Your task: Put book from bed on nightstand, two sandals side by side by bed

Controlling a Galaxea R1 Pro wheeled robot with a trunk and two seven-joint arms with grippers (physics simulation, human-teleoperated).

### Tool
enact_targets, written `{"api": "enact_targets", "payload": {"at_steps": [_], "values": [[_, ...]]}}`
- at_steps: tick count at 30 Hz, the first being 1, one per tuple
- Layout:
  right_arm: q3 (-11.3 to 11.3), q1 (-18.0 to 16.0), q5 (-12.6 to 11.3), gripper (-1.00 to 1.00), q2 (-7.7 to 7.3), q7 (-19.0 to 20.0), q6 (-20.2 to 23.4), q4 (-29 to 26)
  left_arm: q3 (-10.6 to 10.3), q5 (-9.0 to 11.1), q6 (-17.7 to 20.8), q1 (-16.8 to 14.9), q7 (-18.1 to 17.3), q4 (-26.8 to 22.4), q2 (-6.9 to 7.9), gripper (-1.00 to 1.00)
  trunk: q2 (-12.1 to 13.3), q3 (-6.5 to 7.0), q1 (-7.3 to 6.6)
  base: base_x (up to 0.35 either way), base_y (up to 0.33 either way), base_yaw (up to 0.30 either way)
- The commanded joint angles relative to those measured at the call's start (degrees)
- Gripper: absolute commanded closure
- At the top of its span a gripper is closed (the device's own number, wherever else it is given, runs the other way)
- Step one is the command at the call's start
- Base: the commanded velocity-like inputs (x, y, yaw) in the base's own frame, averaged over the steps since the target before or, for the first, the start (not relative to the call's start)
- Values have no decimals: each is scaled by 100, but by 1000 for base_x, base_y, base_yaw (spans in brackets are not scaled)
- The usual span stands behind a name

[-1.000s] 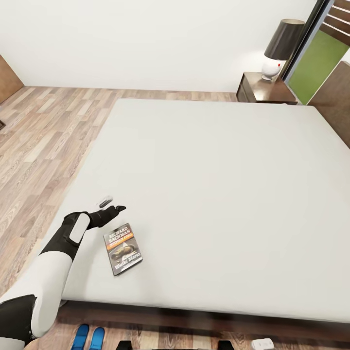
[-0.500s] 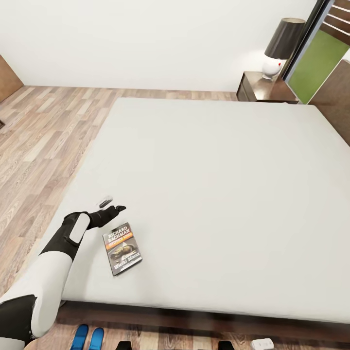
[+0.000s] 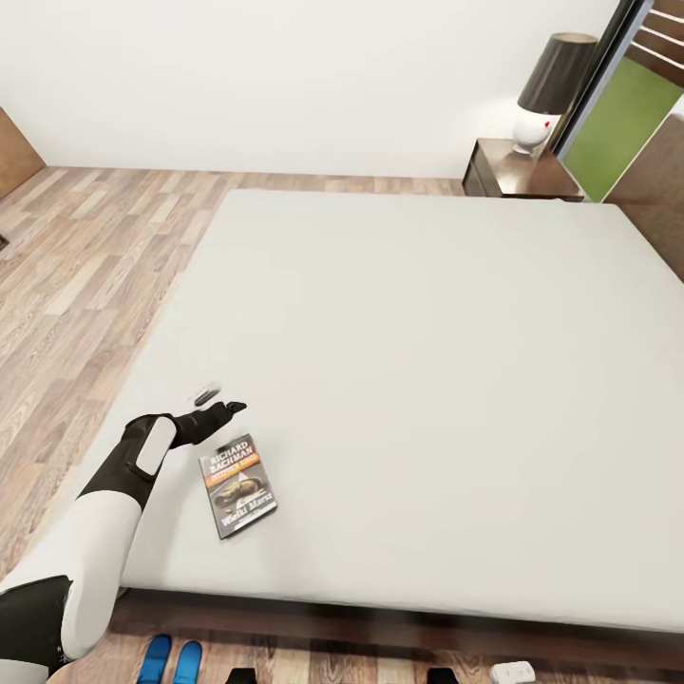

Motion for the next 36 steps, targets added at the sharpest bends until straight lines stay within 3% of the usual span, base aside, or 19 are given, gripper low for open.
{"api": "enact_targets", "payload": {"at_steps": [1,36], "values": [[-48,-8,54,-100,-4,5,-42,24,23,-10,35,-3,-24,-2,-3,-100,-44,-22,23,0,0,0],[-48,-8,54,-100,-4,5,-42,24,38,-8,18,12,-24,20,17,-100,-84,-40,45,0,0,0]]}}
